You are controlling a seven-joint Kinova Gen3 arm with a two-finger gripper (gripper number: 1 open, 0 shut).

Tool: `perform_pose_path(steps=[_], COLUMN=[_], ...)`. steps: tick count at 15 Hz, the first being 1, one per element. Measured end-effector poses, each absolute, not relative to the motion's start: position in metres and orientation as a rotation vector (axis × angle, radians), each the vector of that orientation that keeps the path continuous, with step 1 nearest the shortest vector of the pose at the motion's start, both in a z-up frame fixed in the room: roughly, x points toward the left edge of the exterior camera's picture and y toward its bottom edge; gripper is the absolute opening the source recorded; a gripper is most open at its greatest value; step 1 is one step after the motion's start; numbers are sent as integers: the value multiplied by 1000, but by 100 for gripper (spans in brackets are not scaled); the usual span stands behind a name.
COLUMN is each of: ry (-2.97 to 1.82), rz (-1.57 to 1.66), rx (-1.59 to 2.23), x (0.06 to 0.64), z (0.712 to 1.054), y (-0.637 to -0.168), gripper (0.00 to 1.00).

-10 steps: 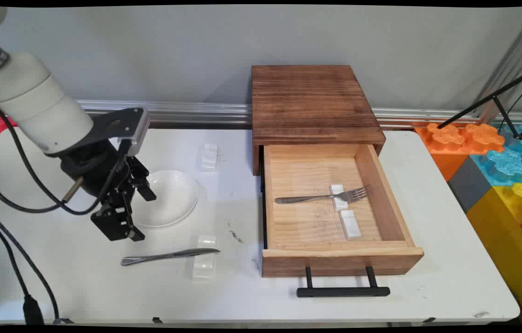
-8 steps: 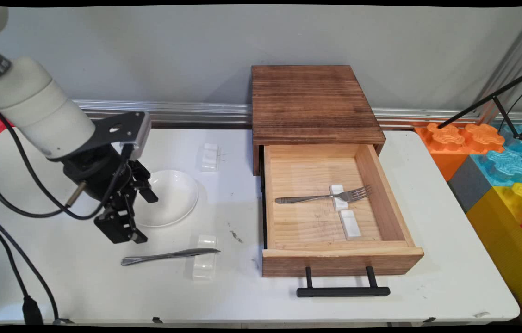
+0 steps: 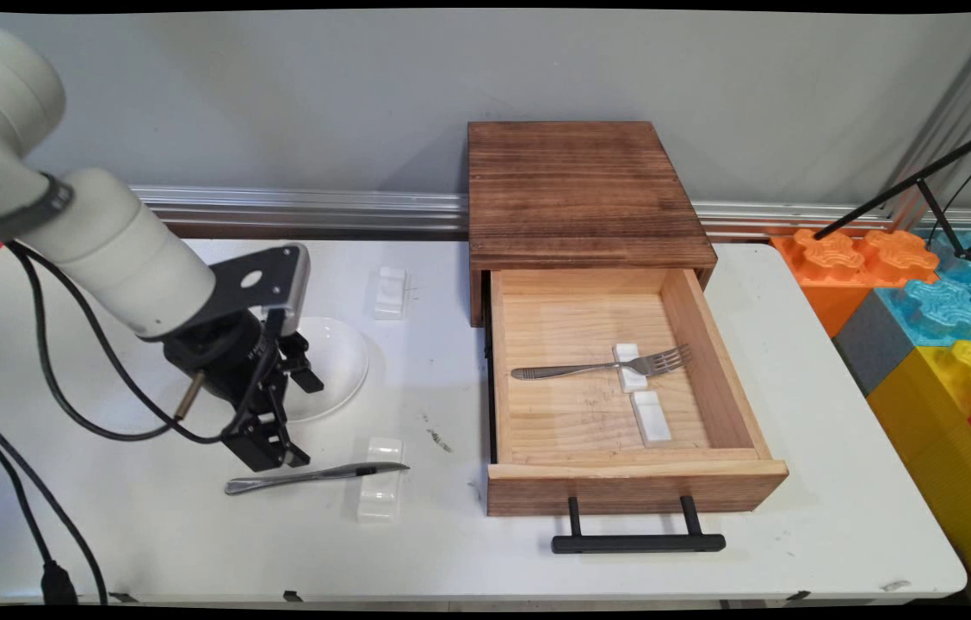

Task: Pick up the knife from the right of the white plate

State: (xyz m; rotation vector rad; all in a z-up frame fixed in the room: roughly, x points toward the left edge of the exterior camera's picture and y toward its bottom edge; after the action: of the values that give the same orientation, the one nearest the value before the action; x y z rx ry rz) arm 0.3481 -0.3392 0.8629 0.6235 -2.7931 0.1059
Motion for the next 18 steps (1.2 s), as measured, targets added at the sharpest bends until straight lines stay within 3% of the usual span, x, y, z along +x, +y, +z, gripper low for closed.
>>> perform_pose_path(steps=[18], ry=[-2824], rz=[121], rx=[703], x=[354], z=[805], y=[-323], gripper=[100])
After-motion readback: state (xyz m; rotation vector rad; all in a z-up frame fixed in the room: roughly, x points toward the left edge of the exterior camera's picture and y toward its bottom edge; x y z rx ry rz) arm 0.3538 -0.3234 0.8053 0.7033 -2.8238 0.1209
